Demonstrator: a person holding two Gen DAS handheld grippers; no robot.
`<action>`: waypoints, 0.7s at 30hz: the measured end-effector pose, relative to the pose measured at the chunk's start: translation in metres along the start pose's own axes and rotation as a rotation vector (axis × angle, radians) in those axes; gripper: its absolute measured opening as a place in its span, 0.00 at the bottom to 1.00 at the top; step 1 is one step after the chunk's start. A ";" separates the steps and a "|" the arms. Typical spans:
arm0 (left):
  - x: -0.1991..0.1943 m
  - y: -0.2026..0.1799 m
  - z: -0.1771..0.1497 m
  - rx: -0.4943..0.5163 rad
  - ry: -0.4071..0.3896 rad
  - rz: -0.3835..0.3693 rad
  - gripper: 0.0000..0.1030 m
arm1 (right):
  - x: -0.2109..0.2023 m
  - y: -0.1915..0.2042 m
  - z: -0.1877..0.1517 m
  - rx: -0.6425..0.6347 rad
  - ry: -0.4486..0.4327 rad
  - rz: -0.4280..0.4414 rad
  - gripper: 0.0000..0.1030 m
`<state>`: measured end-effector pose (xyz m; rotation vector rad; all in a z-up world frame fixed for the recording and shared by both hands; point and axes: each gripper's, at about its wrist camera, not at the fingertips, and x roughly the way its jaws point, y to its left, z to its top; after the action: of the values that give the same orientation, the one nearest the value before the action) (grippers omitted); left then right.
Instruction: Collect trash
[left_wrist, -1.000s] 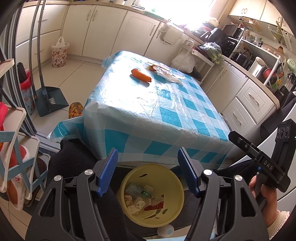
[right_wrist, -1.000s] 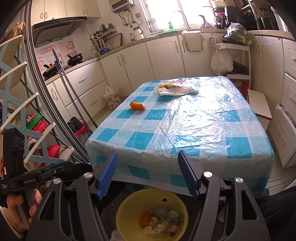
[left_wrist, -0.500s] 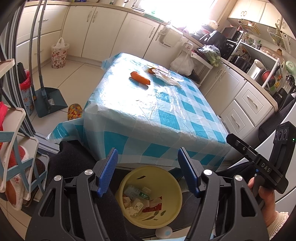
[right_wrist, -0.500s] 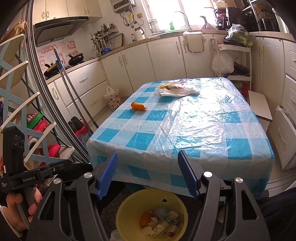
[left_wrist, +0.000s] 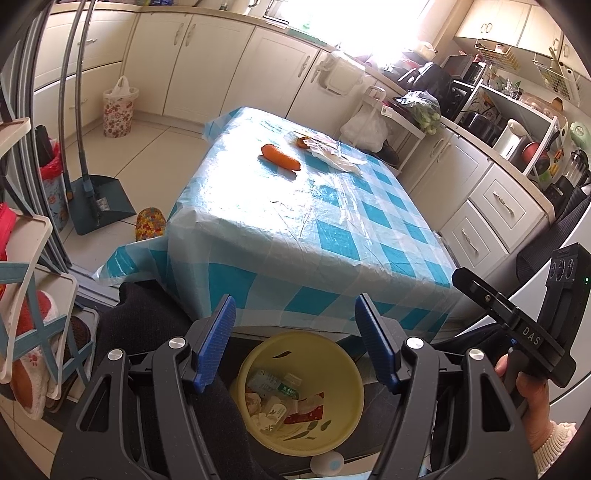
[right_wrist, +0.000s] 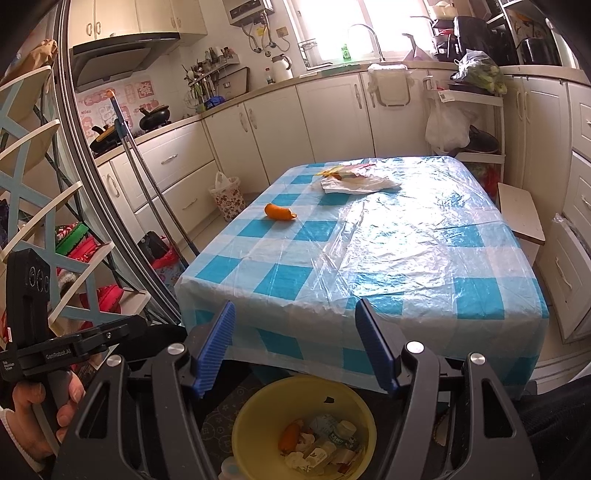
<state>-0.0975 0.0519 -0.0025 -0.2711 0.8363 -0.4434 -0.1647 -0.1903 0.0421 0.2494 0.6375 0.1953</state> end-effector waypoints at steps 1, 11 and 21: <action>0.000 0.000 0.000 -0.001 0.000 0.000 0.62 | 0.000 0.000 0.000 -0.001 -0.001 0.002 0.63; 0.000 0.001 0.000 0.000 -0.002 -0.001 0.62 | -0.001 0.004 -0.001 -0.018 -0.005 0.010 0.63; 0.000 0.001 0.000 0.000 -0.004 -0.002 0.62 | -0.002 0.004 0.000 -0.019 -0.006 0.011 0.63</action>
<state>-0.0970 0.0526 -0.0025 -0.2728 0.8325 -0.4444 -0.1666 -0.1868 0.0439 0.2355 0.6283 0.2105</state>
